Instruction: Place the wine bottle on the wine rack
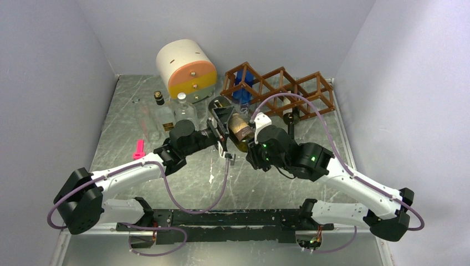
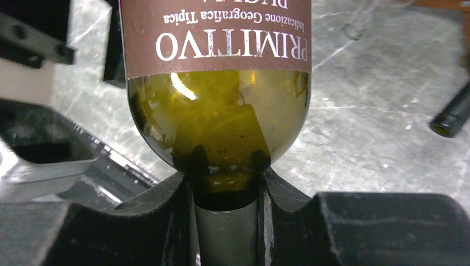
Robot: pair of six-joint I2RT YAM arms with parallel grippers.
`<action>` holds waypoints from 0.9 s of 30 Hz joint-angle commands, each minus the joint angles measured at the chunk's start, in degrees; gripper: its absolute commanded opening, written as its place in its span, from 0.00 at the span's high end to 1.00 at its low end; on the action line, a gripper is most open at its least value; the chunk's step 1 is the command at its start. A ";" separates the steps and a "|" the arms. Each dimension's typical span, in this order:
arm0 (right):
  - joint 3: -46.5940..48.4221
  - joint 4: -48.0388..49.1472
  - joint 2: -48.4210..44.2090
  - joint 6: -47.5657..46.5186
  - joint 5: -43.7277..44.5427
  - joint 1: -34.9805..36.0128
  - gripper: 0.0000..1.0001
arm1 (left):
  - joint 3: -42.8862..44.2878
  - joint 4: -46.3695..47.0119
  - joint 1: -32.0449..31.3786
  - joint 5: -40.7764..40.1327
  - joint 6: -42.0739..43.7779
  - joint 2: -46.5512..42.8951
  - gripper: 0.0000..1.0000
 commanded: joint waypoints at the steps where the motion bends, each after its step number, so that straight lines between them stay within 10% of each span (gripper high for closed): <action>1: 1.78 5.46 -3.02 1.29 14.56 -0.56 1.00 | 0.94 8.92 -0.41 -1.56 -7.29 -2.10 0.03; 13: 2.27 1.66 -3.82 3.09 25.71 -2.80 1.00 | -0.24 7.93 -0.40 -3.96 -23.49 -5.62 0.03; 27: -10.06 5.42 -5.21 8.47 11.96 -15.60 1.00 | 2.05 5.52 -0.17 -26.98 -83.62 -5.30 0.03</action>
